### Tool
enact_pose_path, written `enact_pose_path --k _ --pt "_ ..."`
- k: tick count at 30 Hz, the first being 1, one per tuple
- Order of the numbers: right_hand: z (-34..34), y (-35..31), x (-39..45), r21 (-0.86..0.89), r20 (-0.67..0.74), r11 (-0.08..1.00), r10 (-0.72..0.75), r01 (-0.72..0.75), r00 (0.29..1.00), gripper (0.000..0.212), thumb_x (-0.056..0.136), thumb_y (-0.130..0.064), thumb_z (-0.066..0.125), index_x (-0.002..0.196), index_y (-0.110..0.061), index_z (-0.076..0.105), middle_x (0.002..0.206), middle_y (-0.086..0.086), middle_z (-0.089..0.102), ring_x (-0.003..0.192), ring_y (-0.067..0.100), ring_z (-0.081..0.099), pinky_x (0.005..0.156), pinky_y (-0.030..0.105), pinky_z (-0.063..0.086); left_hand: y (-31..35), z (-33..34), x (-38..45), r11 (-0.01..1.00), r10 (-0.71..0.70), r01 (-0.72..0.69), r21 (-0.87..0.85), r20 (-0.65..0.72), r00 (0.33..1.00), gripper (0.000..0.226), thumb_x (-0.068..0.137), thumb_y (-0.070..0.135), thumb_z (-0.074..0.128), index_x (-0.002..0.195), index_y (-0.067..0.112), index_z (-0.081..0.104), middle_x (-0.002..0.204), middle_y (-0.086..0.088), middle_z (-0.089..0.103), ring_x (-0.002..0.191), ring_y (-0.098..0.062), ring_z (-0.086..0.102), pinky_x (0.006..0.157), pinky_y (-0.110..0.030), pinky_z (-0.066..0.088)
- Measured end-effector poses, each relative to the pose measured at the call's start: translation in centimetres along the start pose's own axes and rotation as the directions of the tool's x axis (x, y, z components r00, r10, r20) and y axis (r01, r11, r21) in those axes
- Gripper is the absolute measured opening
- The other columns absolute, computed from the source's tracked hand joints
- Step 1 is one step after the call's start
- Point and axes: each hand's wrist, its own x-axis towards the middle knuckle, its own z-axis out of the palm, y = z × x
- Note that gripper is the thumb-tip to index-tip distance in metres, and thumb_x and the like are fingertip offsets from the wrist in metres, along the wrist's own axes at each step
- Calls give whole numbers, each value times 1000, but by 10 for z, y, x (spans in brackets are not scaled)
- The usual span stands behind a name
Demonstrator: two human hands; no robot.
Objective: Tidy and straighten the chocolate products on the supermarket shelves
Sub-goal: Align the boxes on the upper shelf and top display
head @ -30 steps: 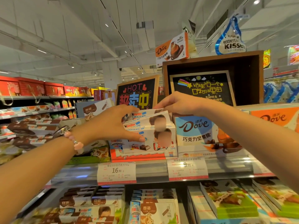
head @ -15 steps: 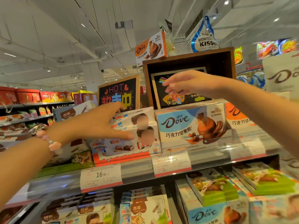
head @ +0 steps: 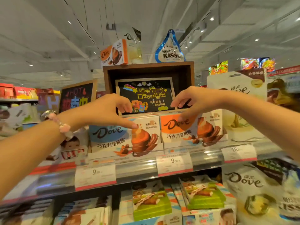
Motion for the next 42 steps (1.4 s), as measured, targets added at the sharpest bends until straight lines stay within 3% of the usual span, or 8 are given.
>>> enact_pose_path --k 2,7,13,22,27,31,34,42 --pt "6 10 -3 -20 44 1000 3 -2 999 54 67 -32 81 115 -27 57 107 -14 55 93 5 54 57 9 47 6 5 6 999 -30 30 14 43 999 63 44 68 72 92 30 63 94 13 65 89 -3 61 77 -27 51" --pt "12 23 1 -67 26 993 -91 92 996 46 64 -34 83 101 -30 57 106 -8 60 101 11 55 81 26 51 15 13 8 990 -108 106 92 16 994 55 44 58 77 91 29 69 89 17 65 84 0 59 78 -30 52" --pt "-6 24 1 23 -1 986 -167 167 986 34 70 -29 79 92 -33 54 98 -7 62 87 10 62 63 28 57 24 9 4 989 -102 104 108 -24 995 25 62 39 81 83 32 69 83 14 68 77 7 59 70 -17 51" --pt "-53 17 -1 -25 -319 986 -167 168 933 37 76 -40 71 111 -35 60 87 -20 62 73 -1 58 57 18 44 46 -65 -17 999 7 -22 -34 -397 918 35 62 40 72 93 23 68 87 9 72 78 -1 67 66 -14 54" --pt "-45 -19 12 -46 -217 973 -230 225 949 37 82 -32 67 118 -23 63 97 -3 69 85 12 64 74 35 56 49 -90 -31 997 33 -61 -54 -425 904 27 63 40 74 89 34 69 86 20 71 75 -2 69 62 -14 54" --pt "-26 -55 34 82 -48 952 -293 296 955 28 90 -17 59 117 -20 62 98 -4 69 89 13 67 66 24 58 49 -94 -37 998 56 -41 51 -347 936 34 62 39 72 94 31 69 82 22 70 75 2 67 60 -9 52" --pt "-18 -72 50 159 47 940 -312 301 949 25 89 -8 57 111 -18 64 104 3 69 91 17 68 74 31 59 44 -94 -45 999 43 -35 34 -297 954 37 61 38 72 97 28 70 84 23 70 78 2 68 61 -9 52" --pt "11 -89 77 173 26 907 -393 383 919 29 86 -19 65 114 -21 60 109 -5 67 97 12 66 87 38 54 28 -87 -64 999 21 -30 -33 -236 972 39 60 39 73 96 25 72 87 22 71 75 1 68 58 -8 50"
